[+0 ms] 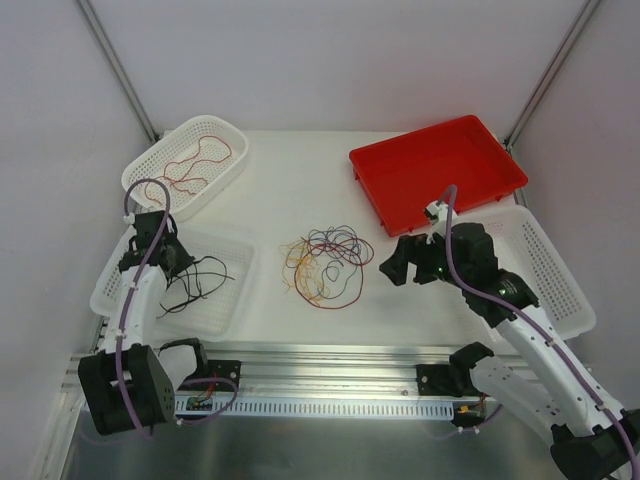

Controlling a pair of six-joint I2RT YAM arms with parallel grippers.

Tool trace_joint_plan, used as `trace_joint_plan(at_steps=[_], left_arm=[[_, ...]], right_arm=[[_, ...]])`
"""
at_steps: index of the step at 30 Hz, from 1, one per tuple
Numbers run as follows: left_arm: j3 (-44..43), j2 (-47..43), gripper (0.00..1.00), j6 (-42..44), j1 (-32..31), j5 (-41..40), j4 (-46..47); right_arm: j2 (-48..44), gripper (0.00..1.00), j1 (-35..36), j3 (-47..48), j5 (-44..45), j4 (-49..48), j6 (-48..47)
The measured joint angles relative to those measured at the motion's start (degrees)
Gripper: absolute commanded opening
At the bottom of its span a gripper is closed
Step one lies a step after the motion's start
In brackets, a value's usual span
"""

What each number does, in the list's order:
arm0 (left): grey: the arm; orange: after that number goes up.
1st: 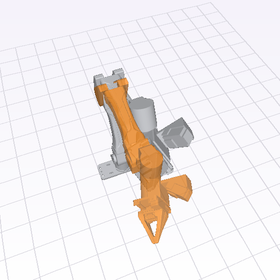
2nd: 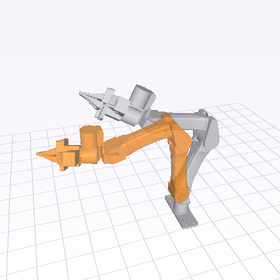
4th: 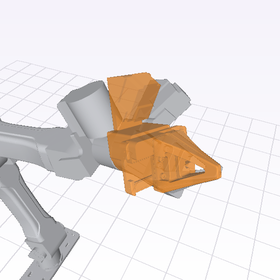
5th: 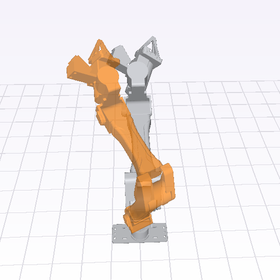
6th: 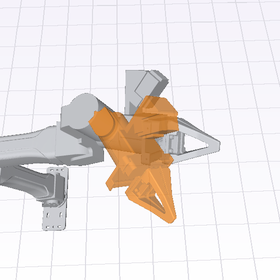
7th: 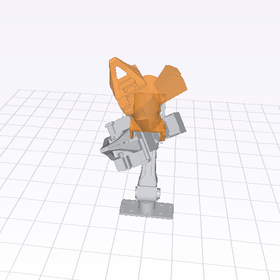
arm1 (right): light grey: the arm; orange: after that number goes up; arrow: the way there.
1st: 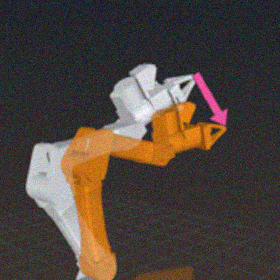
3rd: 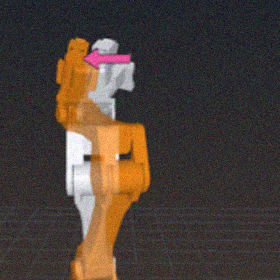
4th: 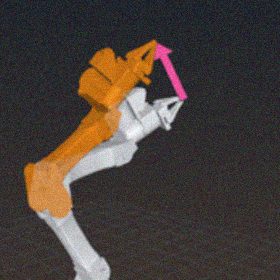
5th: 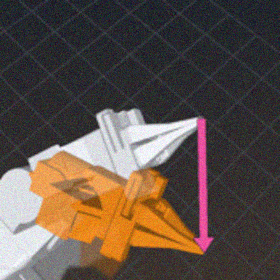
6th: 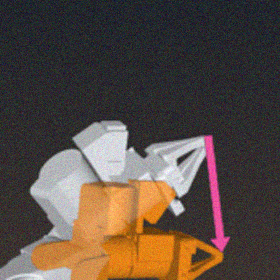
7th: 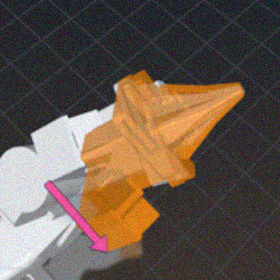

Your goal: Untangle the cables

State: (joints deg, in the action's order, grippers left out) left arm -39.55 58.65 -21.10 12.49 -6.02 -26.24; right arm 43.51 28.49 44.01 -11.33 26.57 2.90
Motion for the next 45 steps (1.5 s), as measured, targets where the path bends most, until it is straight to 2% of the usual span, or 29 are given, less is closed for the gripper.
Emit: trace_joint_plan(at_steps=[4,5,7,8,9,11,12,16,20,25,31,34,40,45], left_arm=[[0.02,4.57,0.15,-2.14,1.01,6.03,-0.39],[0.04,4.68,0.19,-2.69,1.57,6.73,-0.46],[0.07,3.78,0.4,-3.61,2.32,7.43,-0.5],[0.09,2.91,0.45,-4.24,2.64,7.52,-0.52],[0.09,1.55,0.57,-5.07,2.64,7.54,-0.52],[0.09,-0.98,0.68,-5.77,2.62,7.54,-0.57],[0.09,-2.45,0.77,-6.19,2.62,7.52,-0.61],[0.07,-7.91,0.95,-7.02,2.62,6.51,-1.4],[-0.98,-12.28,0.99,-6.32,2.62,4.04,-3.93],[-4.63,-14.51,0.95,-5.18,2.62,1.86,-6.43],[-5.86,-16.65,0.77,-4.94,2.62,1.75,-7.3],[-4.66,-15.19,0.72,-5.31,2.62,1.68,-7.08],[1.09,-9.22,0.71,-6.45,2.62,3.1,-5.7],[3.28,-4.09,0.71,-7.06,2.62,7.43,-4.72]], right_arm=[[1.49,0.97,0.55,-0.35,-0.52,-1.75,0.07],[1.75,0.97,0.7,-0.66,-0.59,-2.1,0.09],[2.38,0.97,0.96,-1.16,-0.74,-2.36,0.09],[2.73,0.97,1.11,-1.31,-0.79,-2.38,0.07],[3.08,0.97,1.25,-1.49,-0.83,-2.4,0.07],[3.76,0.97,1.6,-1.6,-0.96,-2.38,0.04],[4.04,0.97,1.81,-1.6,-0.98,-2.4,0.04],[5.25,0.97,2.49,-1.57,-0.98,-2.43,-0.15],[8.17,0.97,3.21,-1.01,-1.03,-2.67,-0.5],[12.52,0.98,4.31,0.79,-1.01,-2.89,-1.03],[16.31,0.98,5.22,2.6,-1.03,-4.44,-1.44],[17.92,0.98,6.05,2.73,-1.01,-5.4,-1.44],[20.48,0.98,7.02,2.73,-0.98,-6.54,-1.42],[22.88,0.98,7.02,2.73,-0.94,-7.61,-1.44]])
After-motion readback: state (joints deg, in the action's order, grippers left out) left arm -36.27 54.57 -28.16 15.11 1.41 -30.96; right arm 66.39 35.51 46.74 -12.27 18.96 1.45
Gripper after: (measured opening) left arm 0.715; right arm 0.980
